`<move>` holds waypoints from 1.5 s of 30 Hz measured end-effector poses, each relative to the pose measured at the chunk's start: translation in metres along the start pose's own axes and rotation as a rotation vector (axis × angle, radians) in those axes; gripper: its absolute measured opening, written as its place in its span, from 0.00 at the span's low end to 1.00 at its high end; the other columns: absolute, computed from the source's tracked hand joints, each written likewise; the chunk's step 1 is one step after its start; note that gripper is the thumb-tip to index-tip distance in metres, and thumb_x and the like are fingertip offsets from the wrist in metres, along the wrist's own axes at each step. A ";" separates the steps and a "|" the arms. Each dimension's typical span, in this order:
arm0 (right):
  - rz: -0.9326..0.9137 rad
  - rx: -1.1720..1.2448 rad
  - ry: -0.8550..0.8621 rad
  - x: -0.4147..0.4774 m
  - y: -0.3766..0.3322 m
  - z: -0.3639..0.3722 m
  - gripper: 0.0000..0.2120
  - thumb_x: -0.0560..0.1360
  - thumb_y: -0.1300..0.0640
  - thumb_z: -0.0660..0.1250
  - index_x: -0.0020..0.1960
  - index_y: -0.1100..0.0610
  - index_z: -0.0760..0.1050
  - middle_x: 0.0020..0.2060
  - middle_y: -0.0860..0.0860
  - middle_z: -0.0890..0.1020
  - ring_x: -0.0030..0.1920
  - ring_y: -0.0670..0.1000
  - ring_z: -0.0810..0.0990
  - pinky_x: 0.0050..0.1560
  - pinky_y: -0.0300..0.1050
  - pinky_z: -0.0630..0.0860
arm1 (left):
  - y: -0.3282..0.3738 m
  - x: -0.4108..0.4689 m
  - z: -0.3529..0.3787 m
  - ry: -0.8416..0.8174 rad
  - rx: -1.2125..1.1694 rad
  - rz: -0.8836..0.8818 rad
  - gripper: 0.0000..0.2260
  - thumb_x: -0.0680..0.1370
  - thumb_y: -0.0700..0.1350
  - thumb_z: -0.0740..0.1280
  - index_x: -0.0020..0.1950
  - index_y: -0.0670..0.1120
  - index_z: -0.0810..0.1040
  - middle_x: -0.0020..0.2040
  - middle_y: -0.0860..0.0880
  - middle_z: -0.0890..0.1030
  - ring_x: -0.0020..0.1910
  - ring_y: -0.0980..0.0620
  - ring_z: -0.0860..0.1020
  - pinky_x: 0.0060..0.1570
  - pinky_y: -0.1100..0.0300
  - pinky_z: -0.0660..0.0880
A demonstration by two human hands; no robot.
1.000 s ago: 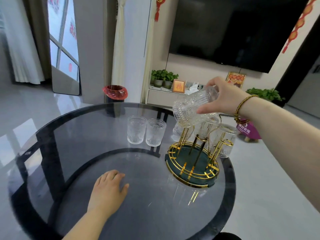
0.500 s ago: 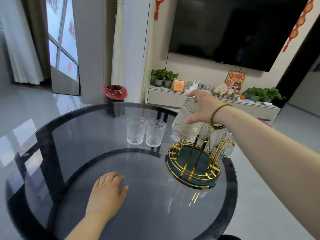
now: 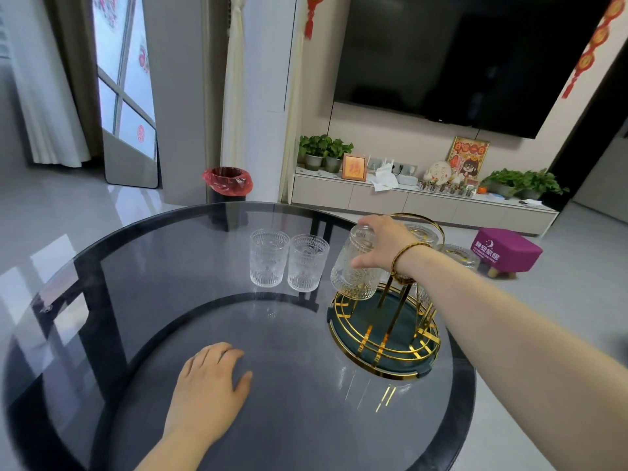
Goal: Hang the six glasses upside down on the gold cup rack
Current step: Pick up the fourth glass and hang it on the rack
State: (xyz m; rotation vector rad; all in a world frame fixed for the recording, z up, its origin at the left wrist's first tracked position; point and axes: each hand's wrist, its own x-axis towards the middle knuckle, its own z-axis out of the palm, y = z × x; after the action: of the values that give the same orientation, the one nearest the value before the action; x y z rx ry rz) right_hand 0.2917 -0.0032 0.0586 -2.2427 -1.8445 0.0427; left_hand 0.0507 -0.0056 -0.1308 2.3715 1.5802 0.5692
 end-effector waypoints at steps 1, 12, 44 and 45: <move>0.001 0.003 0.004 0.001 0.001 0.002 0.37 0.64 0.52 0.72 0.68 0.57 0.59 0.67 0.57 0.67 0.66 0.57 0.64 0.65 0.49 0.63 | 0.000 0.000 0.000 0.001 -0.008 -0.002 0.17 0.77 0.53 0.58 0.64 0.52 0.68 0.67 0.54 0.68 0.70 0.54 0.62 0.70 0.58 0.57; 0.026 0.002 -0.013 0.000 0.002 0.011 0.36 0.65 0.50 0.71 0.68 0.56 0.59 0.68 0.56 0.66 0.68 0.58 0.60 0.66 0.52 0.61 | 0.003 0.000 -0.001 0.013 -0.028 -0.005 0.17 0.76 0.53 0.59 0.65 0.52 0.68 0.67 0.54 0.69 0.70 0.54 0.62 0.70 0.58 0.57; -0.003 -0.031 0.160 -0.004 -0.003 0.016 0.33 0.68 0.47 0.66 0.69 0.54 0.57 0.69 0.53 0.64 0.69 0.57 0.56 0.68 0.51 0.55 | 0.002 0.000 -0.003 -0.019 0.008 -0.006 0.18 0.77 0.53 0.57 0.66 0.52 0.66 0.68 0.54 0.67 0.70 0.54 0.62 0.71 0.58 0.56; -0.051 -0.001 0.246 -0.007 -0.006 0.016 0.31 0.69 0.48 0.65 0.68 0.55 0.59 0.69 0.53 0.65 0.69 0.56 0.57 0.68 0.49 0.54 | 0.002 0.000 -0.004 -0.023 0.007 -0.003 0.18 0.77 0.53 0.58 0.66 0.51 0.67 0.68 0.54 0.68 0.70 0.54 0.62 0.71 0.58 0.56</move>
State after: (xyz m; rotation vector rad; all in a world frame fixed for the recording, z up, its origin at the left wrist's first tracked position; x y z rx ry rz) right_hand 0.2814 -0.0061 0.0435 -2.0930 -1.7674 -0.2317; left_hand 0.0507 -0.0061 -0.1269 2.3720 1.5787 0.5347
